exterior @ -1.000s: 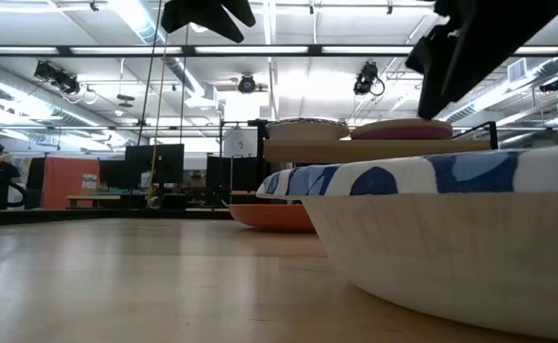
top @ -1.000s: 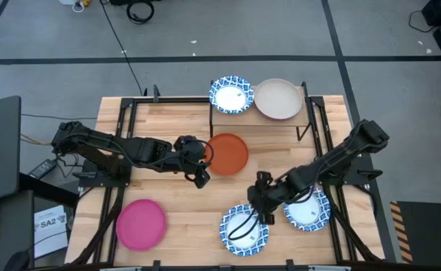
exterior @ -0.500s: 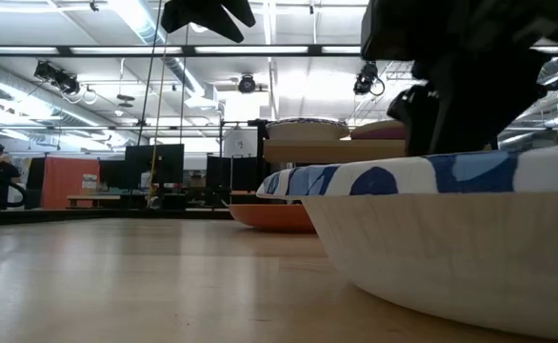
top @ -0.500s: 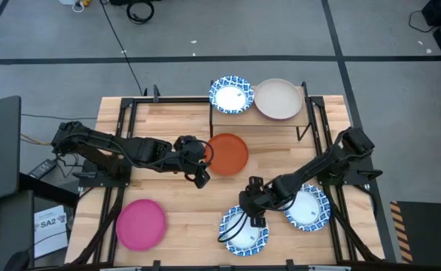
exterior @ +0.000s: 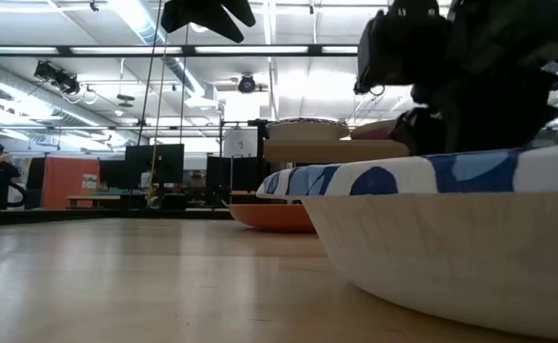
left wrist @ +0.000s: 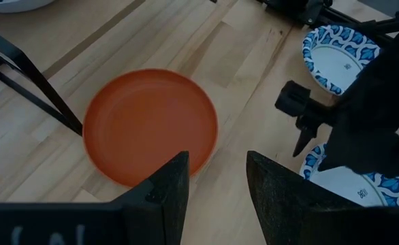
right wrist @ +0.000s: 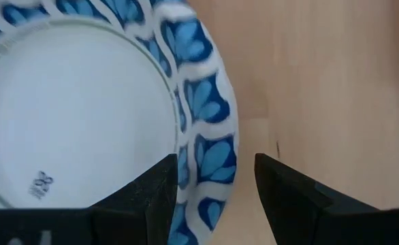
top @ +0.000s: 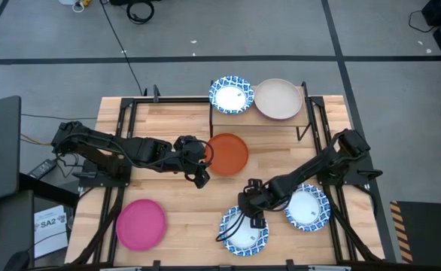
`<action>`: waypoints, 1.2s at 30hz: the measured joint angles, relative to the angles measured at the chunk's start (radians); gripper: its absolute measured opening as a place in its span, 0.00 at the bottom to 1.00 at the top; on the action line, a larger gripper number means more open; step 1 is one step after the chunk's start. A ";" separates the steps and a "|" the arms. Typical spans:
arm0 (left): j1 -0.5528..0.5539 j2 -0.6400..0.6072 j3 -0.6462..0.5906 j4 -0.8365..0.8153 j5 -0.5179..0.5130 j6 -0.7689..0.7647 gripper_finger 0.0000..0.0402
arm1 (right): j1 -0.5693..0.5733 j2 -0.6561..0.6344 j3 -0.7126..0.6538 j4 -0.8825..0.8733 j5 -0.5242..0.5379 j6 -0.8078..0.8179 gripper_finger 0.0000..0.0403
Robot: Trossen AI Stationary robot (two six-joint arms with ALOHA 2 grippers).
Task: Place and stack plates onto a shelf
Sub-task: Stack the white plate on top of the white plate on the shelf
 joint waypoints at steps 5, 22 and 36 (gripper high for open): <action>0.000 0.000 0.000 0.003 0.000 0.000 0.38 | -0.009 0.039 0.000 0.037 -0.044 0.000 0.48; 0.000 0.000 0.000 0.007 0.000 0.001 0.38 | -0.012 0.034 0.002 0.042 -0.050 0.001 0.12; 0.000 -0.002 0.000 0.007 0.015 0.002 0.38 | -0.090 -0.141 0.000 -0.067 -0.003 0.000 0.03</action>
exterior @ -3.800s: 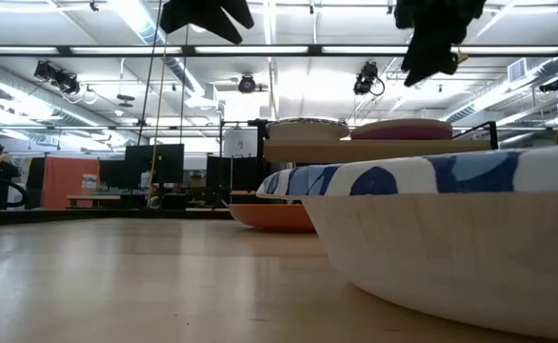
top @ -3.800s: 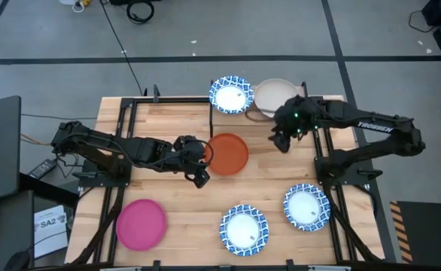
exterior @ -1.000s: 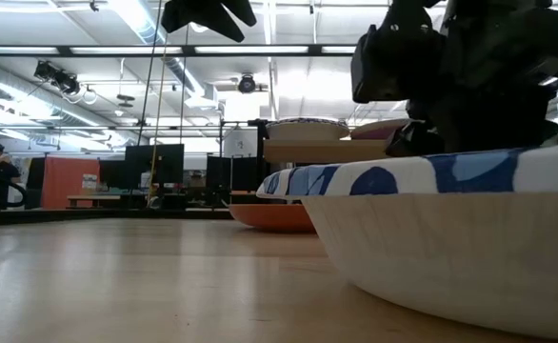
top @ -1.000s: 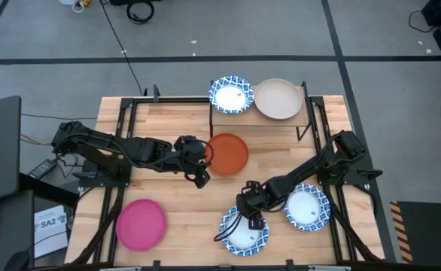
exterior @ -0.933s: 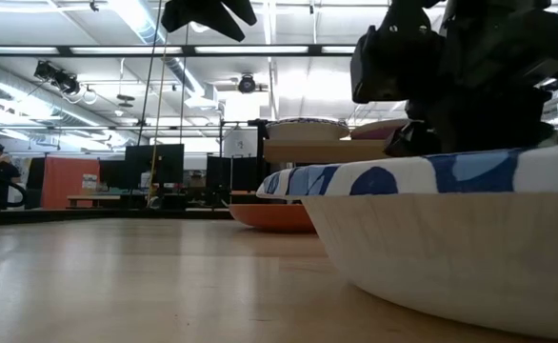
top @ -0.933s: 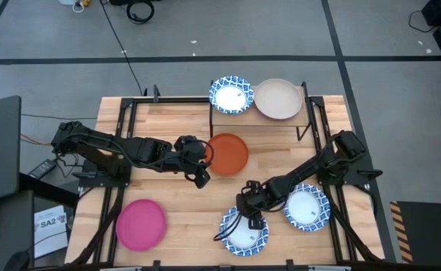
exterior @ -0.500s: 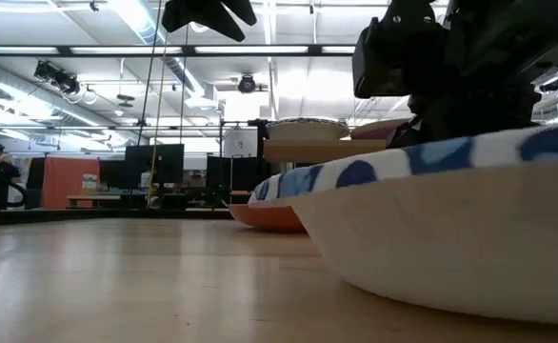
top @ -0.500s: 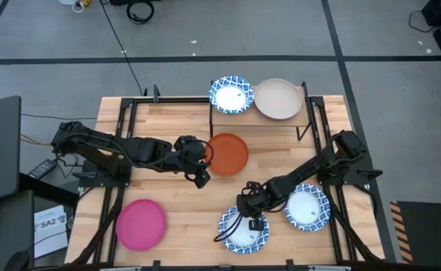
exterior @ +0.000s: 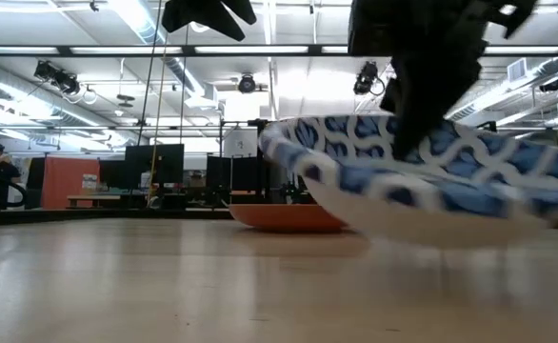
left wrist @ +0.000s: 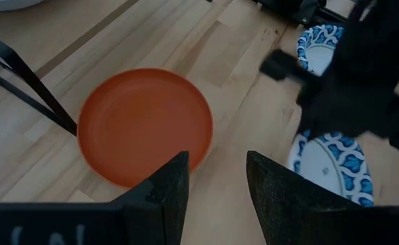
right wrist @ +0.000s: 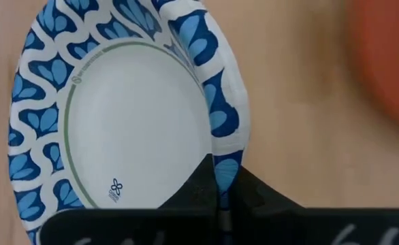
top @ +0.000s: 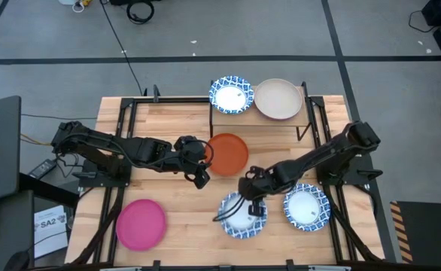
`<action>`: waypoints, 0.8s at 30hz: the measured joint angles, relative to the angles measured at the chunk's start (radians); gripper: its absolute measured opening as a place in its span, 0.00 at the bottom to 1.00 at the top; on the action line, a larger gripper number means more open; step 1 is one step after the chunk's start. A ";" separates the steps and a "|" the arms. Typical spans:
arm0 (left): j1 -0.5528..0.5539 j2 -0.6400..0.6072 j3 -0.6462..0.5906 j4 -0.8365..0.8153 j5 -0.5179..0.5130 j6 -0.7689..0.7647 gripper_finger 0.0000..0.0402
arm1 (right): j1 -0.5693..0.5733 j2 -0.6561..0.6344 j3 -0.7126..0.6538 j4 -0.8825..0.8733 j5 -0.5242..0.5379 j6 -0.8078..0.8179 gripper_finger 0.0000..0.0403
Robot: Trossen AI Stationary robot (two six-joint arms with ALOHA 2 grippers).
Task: Place and stack plates onto a shelf
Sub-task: Stack the white plate on top of the white plate on the shelf
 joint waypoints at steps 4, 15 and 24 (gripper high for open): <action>0.000 0.000 0.000 0.000 0.000 0.000 0.38 | -0.040 -0.064 0.000 -0.029 0.069 0.000 0.03; 0.000 0.000 0.000 0.000 0.001 0.000 0.38 | -0.174 -0.223 0.000 -0.027 0.206 0.010 0.03; 0.000 0.000 0.000 0.000 0.001 0.000 0.38 | -0.238 -0.283 0.000 0.016 0.223 0.009 0.03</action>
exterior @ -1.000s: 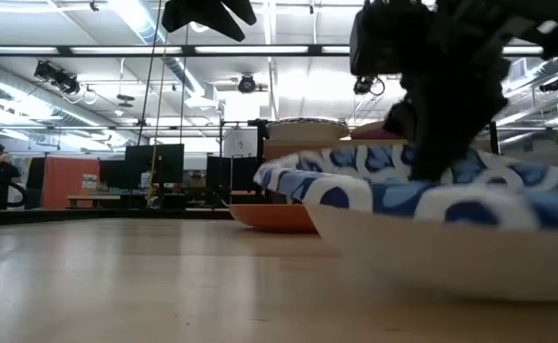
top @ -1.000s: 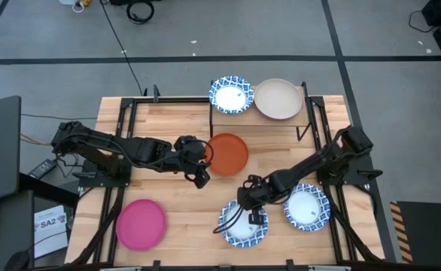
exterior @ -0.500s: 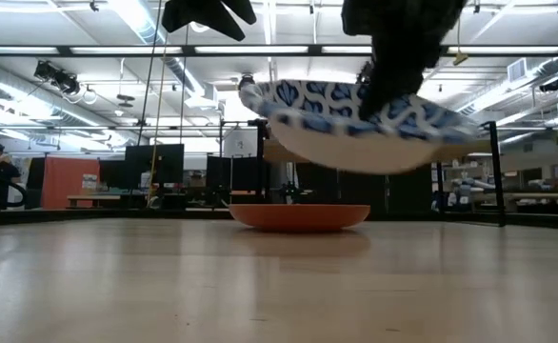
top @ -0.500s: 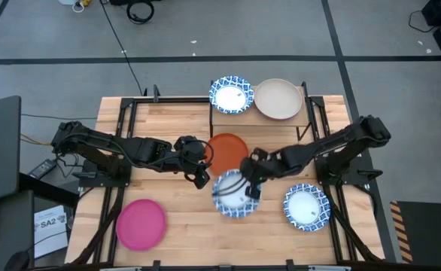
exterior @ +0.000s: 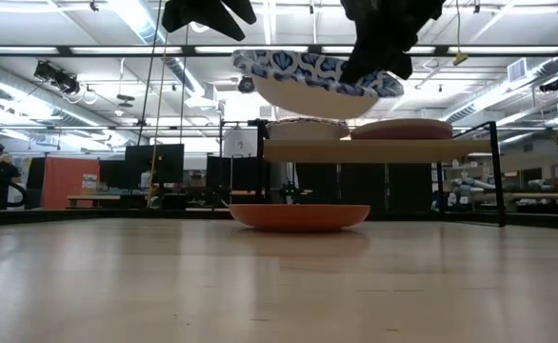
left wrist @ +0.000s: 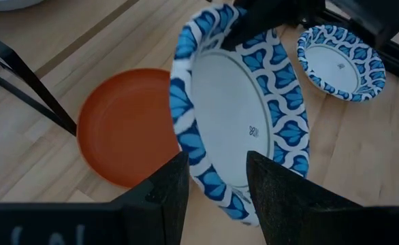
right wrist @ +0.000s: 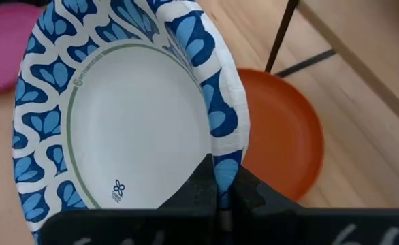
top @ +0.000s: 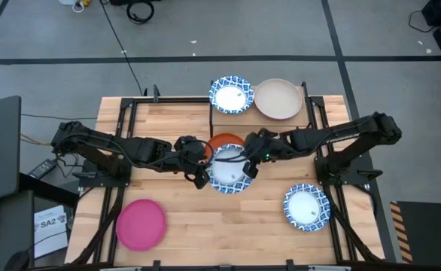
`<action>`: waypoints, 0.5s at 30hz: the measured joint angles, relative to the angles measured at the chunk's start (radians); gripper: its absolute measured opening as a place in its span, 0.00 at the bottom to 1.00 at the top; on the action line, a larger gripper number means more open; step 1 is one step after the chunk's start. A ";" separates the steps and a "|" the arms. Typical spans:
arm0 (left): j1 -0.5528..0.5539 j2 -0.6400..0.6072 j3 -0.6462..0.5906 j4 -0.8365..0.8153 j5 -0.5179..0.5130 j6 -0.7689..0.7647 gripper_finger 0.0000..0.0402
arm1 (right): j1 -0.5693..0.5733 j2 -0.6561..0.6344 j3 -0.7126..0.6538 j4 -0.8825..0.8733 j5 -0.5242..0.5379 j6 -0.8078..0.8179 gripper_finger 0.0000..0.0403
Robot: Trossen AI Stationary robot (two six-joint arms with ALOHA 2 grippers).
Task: Place and stack plates onto a shelf
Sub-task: Stack the white plate on top of the white plate on the shelf
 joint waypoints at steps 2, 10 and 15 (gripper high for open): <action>0.000 0.000 0.000 0.000 0.000 0.000 0.38 | -0.005 -0.003 0.000 0.021 0.000 -0.003 0.03; 0.000 0.000 0.000 0.000 0.000 -0.001 0.38 | -0.005 -0.004 0.000 0.052 -0.001 -0.009 0.03; 0.000 0.000 0.000 0.000 0.000 -0.001 0.38 | -0.003 -0.004 0.000 0.052 -0.012 -0.009 0.03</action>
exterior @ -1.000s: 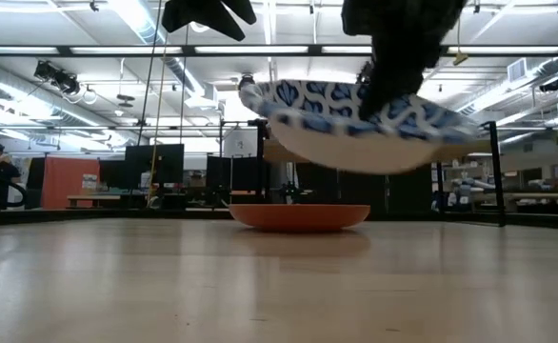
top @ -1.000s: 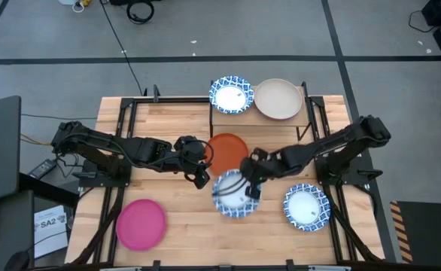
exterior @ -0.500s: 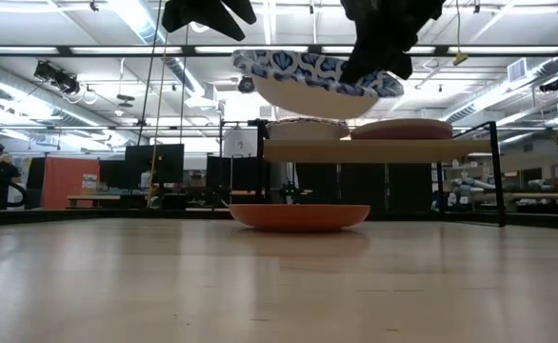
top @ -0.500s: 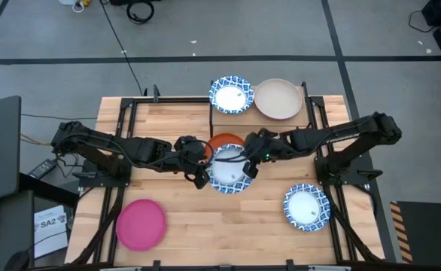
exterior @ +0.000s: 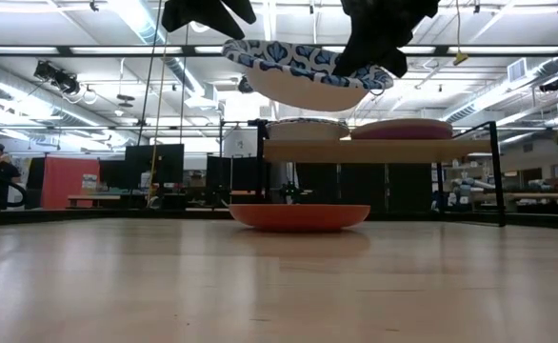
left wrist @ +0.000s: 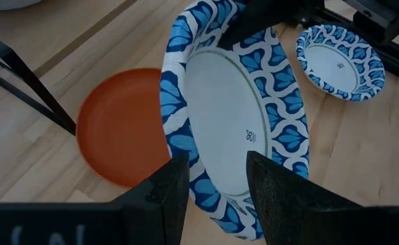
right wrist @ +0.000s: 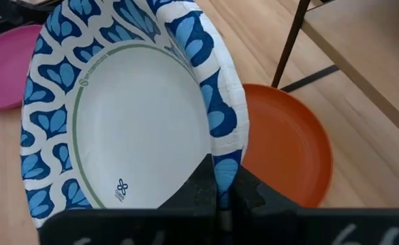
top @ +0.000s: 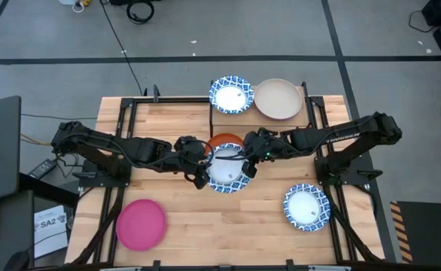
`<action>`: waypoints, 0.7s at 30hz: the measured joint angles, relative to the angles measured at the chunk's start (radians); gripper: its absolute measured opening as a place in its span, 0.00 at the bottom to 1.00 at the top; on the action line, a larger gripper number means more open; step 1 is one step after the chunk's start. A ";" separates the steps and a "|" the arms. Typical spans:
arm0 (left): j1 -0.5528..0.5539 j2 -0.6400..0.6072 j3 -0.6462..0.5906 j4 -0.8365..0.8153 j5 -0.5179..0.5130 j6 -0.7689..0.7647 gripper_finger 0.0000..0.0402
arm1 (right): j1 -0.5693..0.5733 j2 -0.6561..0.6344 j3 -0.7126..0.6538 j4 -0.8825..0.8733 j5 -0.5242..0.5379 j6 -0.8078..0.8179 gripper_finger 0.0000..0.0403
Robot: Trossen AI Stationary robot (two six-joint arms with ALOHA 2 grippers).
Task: Place and stack plates onto a shelf
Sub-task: Stack the white plate on top of the white plate on the shelf
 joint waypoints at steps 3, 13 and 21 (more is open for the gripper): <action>0.000 0.000 0.000 0.000 0.000 0.000 0.38 | 0.000 0.000 0.000 -0.001 -0.022 0.000 0.03; 0.000 0.000 0.000 0.001 0.000 -0.001 0.38 | 0.000 0.000 0.000 -0.049 -0.060 0.008 0.03; 0.000 0.000 0.000 0.001 -0.001 -0.001 0.38 | 0.000 0.000 0.000 0.043 -0.069 -0.013 0.03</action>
